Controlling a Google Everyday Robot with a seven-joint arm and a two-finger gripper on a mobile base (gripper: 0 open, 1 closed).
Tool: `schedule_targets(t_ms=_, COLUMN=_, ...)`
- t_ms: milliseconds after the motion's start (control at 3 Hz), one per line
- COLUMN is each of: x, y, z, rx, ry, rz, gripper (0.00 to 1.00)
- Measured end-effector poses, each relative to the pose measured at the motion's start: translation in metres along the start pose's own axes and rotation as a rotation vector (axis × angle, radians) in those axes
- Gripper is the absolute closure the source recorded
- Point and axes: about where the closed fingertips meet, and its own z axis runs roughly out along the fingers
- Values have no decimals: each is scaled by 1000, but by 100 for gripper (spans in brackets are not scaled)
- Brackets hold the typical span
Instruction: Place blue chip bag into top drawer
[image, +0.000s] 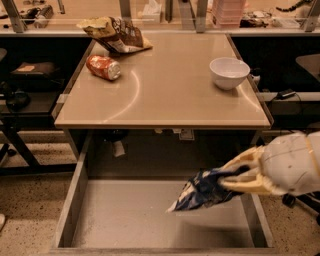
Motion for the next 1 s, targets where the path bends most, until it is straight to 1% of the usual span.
schedule_targets(t_ms=333, x=23, y=24, z=56, rx=-43, ry=-58, rz=44, gripper=100)
schedule_targets(t_ms=667, x=35, y=15, z=105, rx=-45, ry=-101, rz=37, gripper=100)
schedule_targets(t_ms=1000, x=45, y=-19, z=141, rx=-14, ry=-117, rz=24, gripper=100)
